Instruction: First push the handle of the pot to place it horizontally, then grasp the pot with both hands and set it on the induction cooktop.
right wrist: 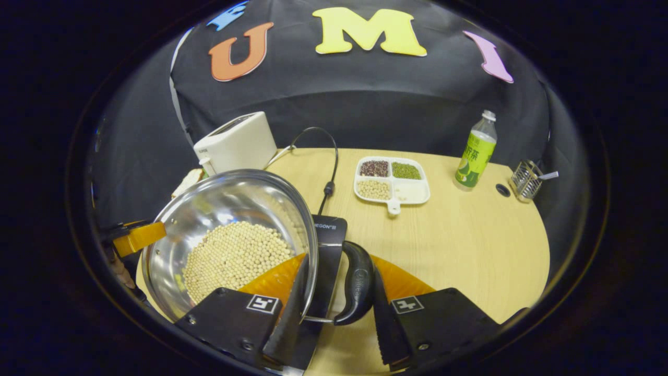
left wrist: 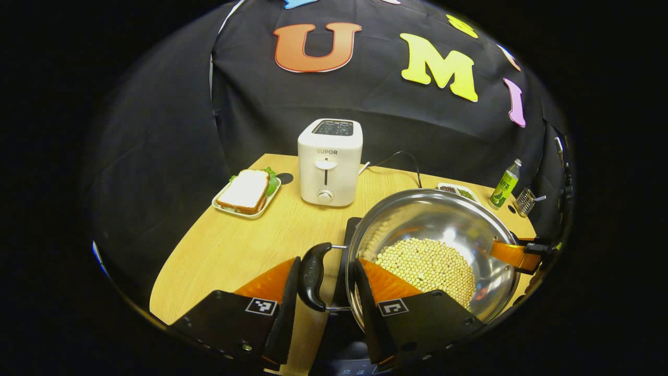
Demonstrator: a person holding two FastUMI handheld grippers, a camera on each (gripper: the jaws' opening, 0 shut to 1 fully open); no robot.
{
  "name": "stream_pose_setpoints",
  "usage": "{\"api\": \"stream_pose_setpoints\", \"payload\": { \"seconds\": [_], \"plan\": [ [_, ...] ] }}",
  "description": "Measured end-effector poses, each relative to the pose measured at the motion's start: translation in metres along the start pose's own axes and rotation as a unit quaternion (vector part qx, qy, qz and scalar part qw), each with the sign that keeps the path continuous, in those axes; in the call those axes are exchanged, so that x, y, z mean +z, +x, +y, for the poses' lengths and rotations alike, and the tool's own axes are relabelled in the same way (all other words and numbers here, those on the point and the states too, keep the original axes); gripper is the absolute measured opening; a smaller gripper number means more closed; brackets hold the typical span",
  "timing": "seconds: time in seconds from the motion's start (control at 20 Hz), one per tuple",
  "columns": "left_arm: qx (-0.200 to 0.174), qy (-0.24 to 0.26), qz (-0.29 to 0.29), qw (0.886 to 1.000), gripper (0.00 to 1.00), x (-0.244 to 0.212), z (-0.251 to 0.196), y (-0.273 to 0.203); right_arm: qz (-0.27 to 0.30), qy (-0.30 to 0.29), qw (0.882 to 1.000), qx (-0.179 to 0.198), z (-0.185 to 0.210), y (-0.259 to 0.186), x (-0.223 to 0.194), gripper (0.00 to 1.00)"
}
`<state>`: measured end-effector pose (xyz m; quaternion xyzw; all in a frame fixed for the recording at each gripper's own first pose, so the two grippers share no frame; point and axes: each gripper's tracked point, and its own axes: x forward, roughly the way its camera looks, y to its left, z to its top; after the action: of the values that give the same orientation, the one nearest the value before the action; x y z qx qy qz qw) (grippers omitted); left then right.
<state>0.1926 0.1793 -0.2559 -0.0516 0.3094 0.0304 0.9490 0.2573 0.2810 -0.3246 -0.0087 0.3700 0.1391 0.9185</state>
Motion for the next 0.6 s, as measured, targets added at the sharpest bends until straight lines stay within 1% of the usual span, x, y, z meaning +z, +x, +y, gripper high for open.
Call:
{"api": "stream_pose_setpoints", "payload": {
  "seconds": [0.4, 0.5, 0.6],
  "plan": [
    [-0.003, -0.001, -0.012, 1.000, 0.55, 0.0013, -0.0007, 0.0032, -0.011, 0.001, 1.000, -0.002, -0.0020, 0.0042, 0.0014, 0.65],
    [-0.007, 0.000, -0.014, 1.000, 0.55, 0.0027, 0.0000, 0.0039, -0.017, 0.010, 1.000, 0.001, -0.0023, 0.0039, 0.0018, 0.65],
    [-0.013, -0.002, -0.016, 1.000, 0.55, 0.0028, -0.0011, 0.0035, -0.030, 0.027, 0.999, 0.006, -0.0025, 0.0036, 0.0027, 0.67]
  ]
}}
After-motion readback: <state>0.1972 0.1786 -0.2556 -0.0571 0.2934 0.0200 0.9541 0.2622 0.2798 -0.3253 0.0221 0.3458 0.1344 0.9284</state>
